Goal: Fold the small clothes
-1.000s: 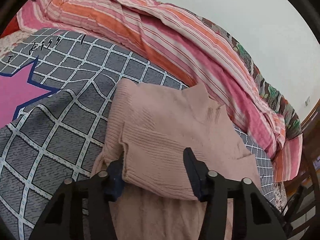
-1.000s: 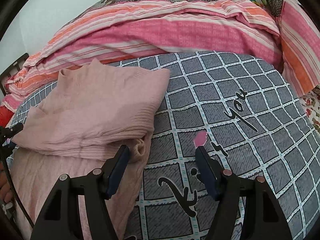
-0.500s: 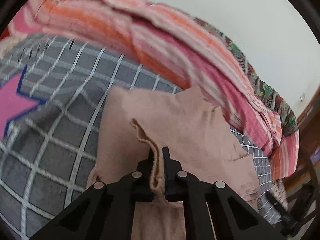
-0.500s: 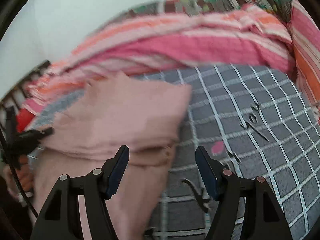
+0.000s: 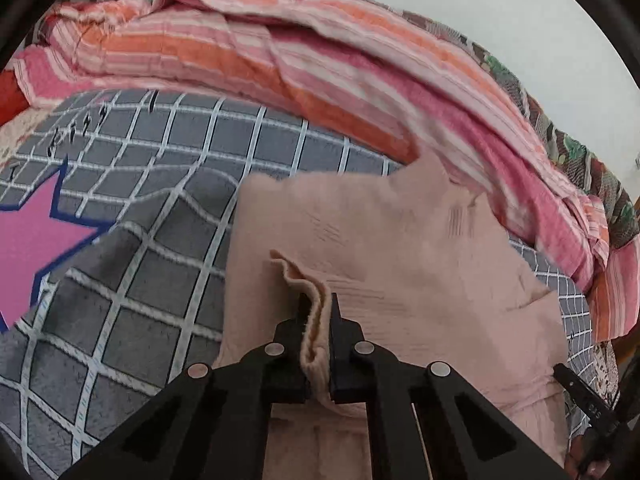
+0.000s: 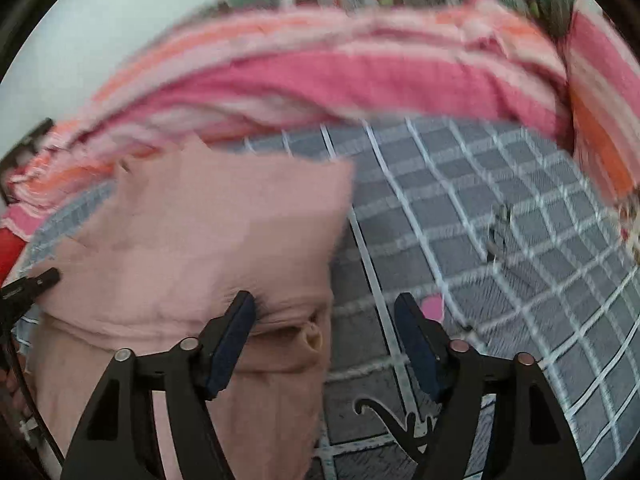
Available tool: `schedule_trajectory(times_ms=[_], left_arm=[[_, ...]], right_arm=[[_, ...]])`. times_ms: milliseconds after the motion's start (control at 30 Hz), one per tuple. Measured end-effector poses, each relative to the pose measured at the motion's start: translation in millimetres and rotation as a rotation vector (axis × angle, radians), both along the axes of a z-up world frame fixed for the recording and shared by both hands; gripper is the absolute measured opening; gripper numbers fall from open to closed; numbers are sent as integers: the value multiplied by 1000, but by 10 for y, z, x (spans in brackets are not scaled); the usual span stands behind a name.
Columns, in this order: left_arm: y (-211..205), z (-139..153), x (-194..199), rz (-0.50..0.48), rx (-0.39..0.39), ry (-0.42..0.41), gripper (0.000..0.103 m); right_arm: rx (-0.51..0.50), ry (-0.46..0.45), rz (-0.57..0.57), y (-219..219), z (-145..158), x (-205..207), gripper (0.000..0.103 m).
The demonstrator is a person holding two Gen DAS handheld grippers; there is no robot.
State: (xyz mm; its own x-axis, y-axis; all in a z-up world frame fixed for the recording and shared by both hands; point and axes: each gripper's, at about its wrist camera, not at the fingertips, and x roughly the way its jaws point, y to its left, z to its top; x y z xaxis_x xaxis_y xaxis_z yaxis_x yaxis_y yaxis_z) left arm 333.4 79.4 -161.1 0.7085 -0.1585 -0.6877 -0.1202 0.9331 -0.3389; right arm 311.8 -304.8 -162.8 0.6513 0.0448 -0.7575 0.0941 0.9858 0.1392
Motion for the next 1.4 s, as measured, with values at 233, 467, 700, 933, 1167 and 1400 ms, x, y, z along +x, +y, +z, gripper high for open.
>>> schedule_trajectory(times_ms=[233, 467, 700, 933, 1167, 1400], left_arm=[[-78, 4, -138, 2, 83, 7, 16], [-299, 34, -283, -39, 193, -4, 39], [-385, 47, -323, -28, 254, -9, 41], [-449, 54, -338, -19, 297, -11, 41], [-471, 58, -341, -29, 305, -7, 41], [-531, 73, -376, -41, 332, -9, 41]], right_arm=[[-18, -24, -4, 45, 27, -85, 67], [-84, -45, 32, 192, 72, -144, 67], [-99, -60, 61, 256, 82, -171, 67], [-82, -77, 46, 213, 104, -184, 67], [-118, -87, 55, 267, 117, -188, 67], [-190, -105, 72, 359, 136, -224, 67]])
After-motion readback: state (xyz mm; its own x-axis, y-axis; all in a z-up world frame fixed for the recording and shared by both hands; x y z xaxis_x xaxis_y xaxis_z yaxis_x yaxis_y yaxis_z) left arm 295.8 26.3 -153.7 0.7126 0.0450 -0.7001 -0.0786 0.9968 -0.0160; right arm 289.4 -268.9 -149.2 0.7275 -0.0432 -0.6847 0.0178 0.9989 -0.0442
